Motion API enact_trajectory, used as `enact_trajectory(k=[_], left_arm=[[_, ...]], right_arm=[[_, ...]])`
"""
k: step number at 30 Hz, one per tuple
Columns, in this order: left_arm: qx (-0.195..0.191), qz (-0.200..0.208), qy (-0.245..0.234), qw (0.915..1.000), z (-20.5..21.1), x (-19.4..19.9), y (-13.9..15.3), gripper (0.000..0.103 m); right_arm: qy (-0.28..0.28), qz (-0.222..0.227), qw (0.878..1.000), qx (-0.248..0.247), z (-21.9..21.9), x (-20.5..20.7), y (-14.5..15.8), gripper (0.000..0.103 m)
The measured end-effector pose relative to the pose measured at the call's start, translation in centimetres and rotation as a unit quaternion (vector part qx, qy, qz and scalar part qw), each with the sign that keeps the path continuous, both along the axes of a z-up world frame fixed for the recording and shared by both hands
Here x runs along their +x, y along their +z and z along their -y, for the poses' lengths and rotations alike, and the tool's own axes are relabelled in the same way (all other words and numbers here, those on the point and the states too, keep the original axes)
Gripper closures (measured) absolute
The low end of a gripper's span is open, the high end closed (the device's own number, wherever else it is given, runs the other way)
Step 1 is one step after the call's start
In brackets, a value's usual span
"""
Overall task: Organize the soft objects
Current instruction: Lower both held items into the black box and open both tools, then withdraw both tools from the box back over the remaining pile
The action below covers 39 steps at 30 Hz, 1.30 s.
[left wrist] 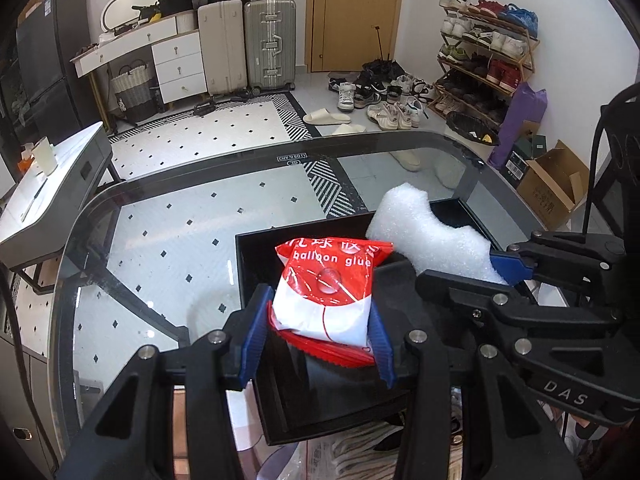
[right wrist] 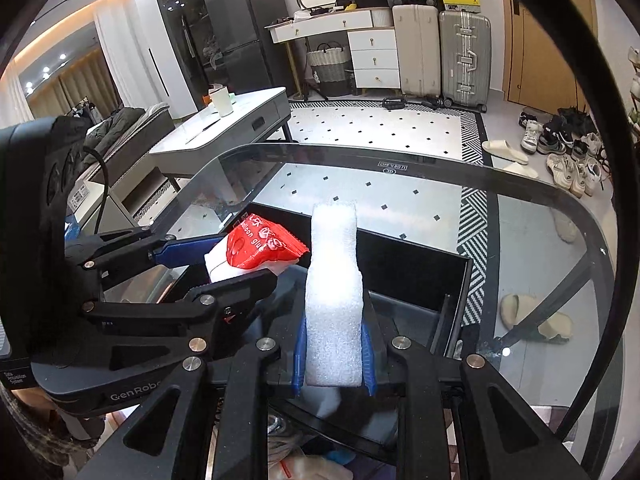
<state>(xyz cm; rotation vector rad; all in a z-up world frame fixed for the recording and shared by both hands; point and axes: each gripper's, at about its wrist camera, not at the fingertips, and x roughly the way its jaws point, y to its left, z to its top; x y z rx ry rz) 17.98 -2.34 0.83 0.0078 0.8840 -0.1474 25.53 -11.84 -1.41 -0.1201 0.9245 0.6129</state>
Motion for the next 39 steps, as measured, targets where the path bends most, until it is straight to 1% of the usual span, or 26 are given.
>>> enact_trajectory(k=[1,4,5,10,16,19,22,24,25,28,31,33,35,37,39], left_arm=[[0.006,0.001,0.001,1.0000,0.1,-0.1,0.0,0.058],[0.001,0.000,0.000,1.0000,-0.1,-0.2,0.1,0.058],[0.005,-0.002,0.000,1.0000,0.0,-0.3,0.1,0.058],[0.020,0.000,-0.005,0.9998,0.5,-0.5,0.0,0.058],[0.023,-0.001,-0.010,0.9997,0.4,-0.5,0.1,0.057],[0.026,0.000,-0.016,0.9995,0.4,-0.7,0.1,0.052],[0.026,0.001,-0.021,0.9994,0.3,-0.9,0.2,0.051],[0.024,0.001,-0.020,0.9995,0.3,-1.0,0.3,0.050],[0.023,0.000,-0.021,0.9995,0.2,-1.1,0.3,0.048],[0.018,0.005,-0.020,0.9996,0.0,-1.4,0.7,0.037],[0.013,0.012,-0.022,0.9996,-0.1,-2.0,1.0,0.031],[0.013,0.017,-0.024,0.9995,-0.2,-2.5,1.3,0.027],[0.015,0.022,-0.023,0.9994,-0.3,-3.0,1.5,0.015],[0.016,0.029,-0.024,0.9992,-0.5,-3.6,1.8,0.009],[0.016,0.032,-0.025,0.9991,-0.4,-4.1,2.1,0.006]], right_arm=[[-0.001,-0.004,1.000,0.000,0.1,0.1,-0.3,0.081],[-0.005,-0.011,1.000,-0.004,0.1,0.2,-1.0,0.081],[-0.006,-0.011,1.000,-0.004,0.2,0.3,-1.2,0.081],[-0.003,-0.011,1.000,-0.006,0.3,-0.1,-1.3,0.081],[0.001,-0.019,1.000,-0.002,0.4,-0.2,-1.2,0.081],[0.002,-0.022,1.000,-0.002,0.6,-0.3,-1.1,0.078],[-0.001,-0.017,1.000,0.001,0.9,-0.6,-0.7,0.070],[-0.006,-0.012,1.000,0.006,1.3,-0.9,-0.2,0.057],[-0.008,-0.010,1.000,0.010,1.5,-1.0,0.1,0.056],[-0.013,-0.003,1.000,0.014,2.2,-1.4,0.9,0.049],[-0.014,0.003,1.000,0.021,2.8,-2.0,1.5,0.041],[-0.017,0.012,1.000,0.021,3.2,-2.5,1.8,0.024],[-0.014,0.016,0.999,0.027,3.6,-3.1,2.2,0.017],[-0.011,0.016,0.999,0.028,3.8,-3.6,2.4,0.014],[-0.008,0.019,0.999,0.026,4.0,-4.2,2.5,0.009]])
